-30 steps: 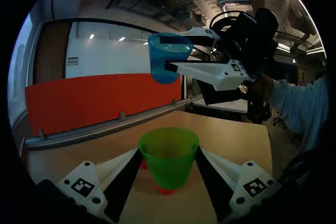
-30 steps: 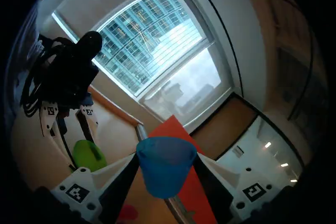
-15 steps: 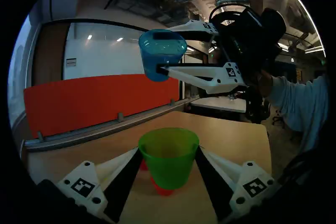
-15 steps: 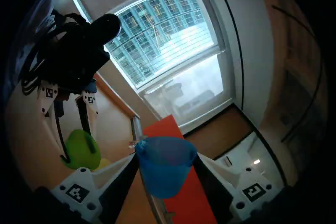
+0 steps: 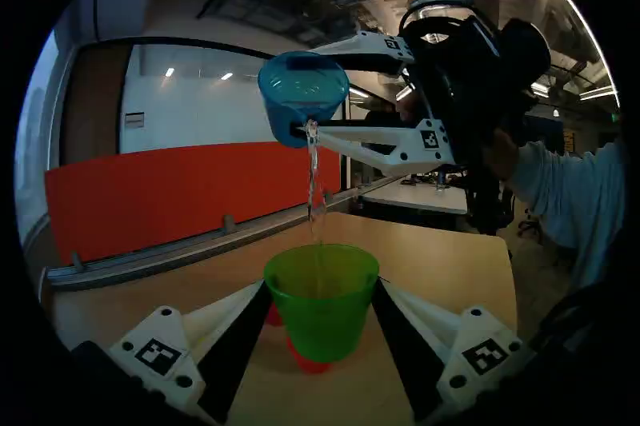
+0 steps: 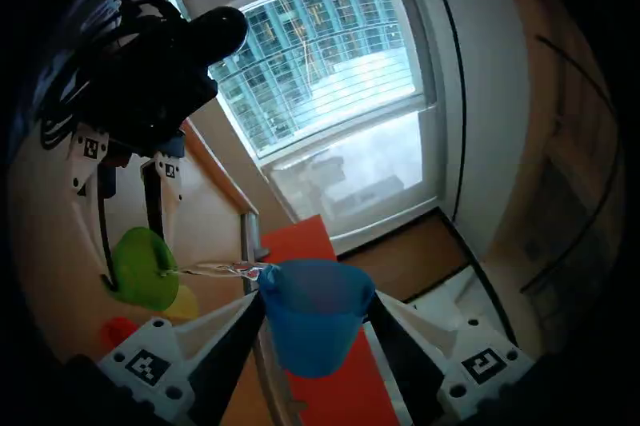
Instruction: Pour water
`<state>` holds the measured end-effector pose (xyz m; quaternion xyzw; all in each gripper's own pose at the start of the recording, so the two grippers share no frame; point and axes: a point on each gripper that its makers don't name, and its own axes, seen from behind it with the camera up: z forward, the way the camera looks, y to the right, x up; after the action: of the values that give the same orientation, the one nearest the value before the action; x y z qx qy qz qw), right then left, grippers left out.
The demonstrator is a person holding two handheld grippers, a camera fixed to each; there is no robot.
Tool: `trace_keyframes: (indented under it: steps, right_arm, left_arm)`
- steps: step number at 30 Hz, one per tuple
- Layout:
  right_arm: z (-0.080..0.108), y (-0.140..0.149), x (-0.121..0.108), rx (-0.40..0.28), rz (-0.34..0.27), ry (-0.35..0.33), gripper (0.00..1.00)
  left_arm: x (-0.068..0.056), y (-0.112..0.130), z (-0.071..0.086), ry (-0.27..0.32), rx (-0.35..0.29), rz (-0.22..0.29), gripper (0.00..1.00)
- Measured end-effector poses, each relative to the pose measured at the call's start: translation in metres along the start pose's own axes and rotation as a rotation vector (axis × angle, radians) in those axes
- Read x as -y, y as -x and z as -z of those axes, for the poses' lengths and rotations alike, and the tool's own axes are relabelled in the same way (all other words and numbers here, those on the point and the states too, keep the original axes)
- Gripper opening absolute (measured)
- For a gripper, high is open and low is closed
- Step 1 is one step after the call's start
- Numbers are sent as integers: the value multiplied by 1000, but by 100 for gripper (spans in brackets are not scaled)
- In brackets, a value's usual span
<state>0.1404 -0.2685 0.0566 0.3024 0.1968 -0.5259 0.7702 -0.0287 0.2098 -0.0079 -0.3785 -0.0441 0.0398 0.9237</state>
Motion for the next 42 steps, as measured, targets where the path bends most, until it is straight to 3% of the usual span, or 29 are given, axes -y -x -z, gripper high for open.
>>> trace_keyframes:
  steps: [42]
  right_arm:
    - [1,-5,-24,10,211,45,91]
  left_arm:
    - [-7,-6,-5,11,-6,-10,86]
